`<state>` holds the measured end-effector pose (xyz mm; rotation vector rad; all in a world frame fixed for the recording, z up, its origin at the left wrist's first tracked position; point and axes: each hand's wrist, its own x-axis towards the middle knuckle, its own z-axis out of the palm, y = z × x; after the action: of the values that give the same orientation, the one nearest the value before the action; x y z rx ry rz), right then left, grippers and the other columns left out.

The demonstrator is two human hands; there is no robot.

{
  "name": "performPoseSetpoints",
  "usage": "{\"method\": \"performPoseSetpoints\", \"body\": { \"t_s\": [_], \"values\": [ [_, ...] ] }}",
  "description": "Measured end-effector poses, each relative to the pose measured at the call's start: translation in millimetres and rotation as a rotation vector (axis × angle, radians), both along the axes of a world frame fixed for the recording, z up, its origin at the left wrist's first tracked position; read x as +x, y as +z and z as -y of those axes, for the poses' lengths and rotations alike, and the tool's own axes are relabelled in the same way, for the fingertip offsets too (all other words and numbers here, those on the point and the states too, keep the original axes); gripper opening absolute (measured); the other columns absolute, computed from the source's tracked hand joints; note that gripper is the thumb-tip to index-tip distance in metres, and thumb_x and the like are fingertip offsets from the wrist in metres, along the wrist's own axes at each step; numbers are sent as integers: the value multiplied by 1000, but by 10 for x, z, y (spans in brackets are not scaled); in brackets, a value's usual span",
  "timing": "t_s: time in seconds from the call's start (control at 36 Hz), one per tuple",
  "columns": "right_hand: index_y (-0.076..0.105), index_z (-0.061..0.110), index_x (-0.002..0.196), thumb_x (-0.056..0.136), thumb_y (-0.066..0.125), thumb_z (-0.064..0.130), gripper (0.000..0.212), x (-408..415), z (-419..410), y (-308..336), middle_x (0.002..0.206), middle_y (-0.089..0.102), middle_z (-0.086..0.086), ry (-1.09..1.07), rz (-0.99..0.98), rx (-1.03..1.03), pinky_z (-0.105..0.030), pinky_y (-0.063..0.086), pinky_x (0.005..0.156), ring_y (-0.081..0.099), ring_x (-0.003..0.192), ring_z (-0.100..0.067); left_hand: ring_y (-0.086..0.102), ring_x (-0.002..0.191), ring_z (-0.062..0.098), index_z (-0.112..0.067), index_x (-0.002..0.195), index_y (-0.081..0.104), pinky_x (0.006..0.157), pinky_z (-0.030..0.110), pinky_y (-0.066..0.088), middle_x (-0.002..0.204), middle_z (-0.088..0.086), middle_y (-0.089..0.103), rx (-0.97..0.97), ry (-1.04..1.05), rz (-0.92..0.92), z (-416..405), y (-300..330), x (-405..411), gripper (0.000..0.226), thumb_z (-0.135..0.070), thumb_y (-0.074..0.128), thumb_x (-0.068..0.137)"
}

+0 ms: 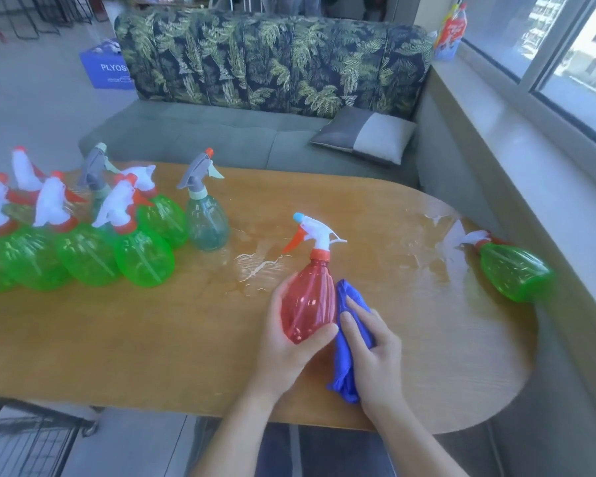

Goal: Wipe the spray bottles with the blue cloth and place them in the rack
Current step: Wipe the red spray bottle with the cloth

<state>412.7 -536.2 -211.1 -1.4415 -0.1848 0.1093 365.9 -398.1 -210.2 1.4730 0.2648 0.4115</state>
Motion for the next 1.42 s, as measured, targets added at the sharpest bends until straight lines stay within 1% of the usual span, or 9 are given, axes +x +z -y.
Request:
{"method": "performPoseSetpoints", "body": {
  "t_s": [0.19,0.44,0.58,0.72,0.78,0.86,1.0,1.31,1.42],
  "values": [
    [80,30,117,99,68,19,25,-43,5,-34,107,74,1,5,25,5,-40,56,99,70,106,-18,59,140,14,-27,154,50,116,36,47,148,-10,64,-25,98,5,2,-20,-42,74,-46,69,86],
    [79,28,120,98,69,19,26,-37,26,-22,109,74,1,-16,11,51,-44,56,99,71,108,-20,63,137,14,-32,152,52,112,31,52,146,-10,66,12,51,16,63,27,-15,78,-42,85,81],
    [81,34,114,98,70,17,26,-43,21,-26,101,72,2,-13,24,29,-28,54,89,69,97,-18,55,145,22,-34,155,51,123,55,40,152,-3,61,-3,80,14,44,14,-37,65,-43,62,92],
    [80,33,117,99,69,18,26,-21,24,-28,107,73,0,8,19,24,-37,57,94,70,104,-19,64,135,14,-32,152,51,107,26,52,145,-10,67,40,33,19,70,50,-20,73,-35,85,87],
    [80,32,117,98,70,17,26,-20,23,-25,109,73,0,7,15,36,-39,57,95,71,106,-20,63,136,12,-33,152,51,107,24,52,146,-12,66,36,19,26,67,53,-2,75,-28,86,86],
    [80,33,116,98,70,16,26,-24,20,-23,106,73,2,2,16,32,-34,57,93,71,102,-18,55,143,6,-40,155,49,118,32,45,152,-20,60,49,57,28,42,25,4,73,-48,75,87],
    [80,33,115,98,70,17,26,-26,-10,-39,101,72,4,-4,48,5,-29,56,89,70,97,-18,50,150,16,-40,156,52,126,57,36,159,-11,56,10,74,9,-13,-20,0,66,-44,63,91],
    [77,33,120,97,72,19,28,-56,-35,18,95,65,12,-50,277,-203,-17,49,82,66,92,-16,42,156,17,-42,155,56,129,60,30,164,-11,51,-77,2,12,-57,-15,8,51,-38,49,104],
    [77,31,122,97,72,20,28,-32,-46,118,96,62,17,-19,375,-301,-15,48,80,65,91,-13,52,150,22,-38,154,56,125,62,37,159,-5,57,-135,33,40,-31,57,-49,65,-61,71,96]
  ]
}}
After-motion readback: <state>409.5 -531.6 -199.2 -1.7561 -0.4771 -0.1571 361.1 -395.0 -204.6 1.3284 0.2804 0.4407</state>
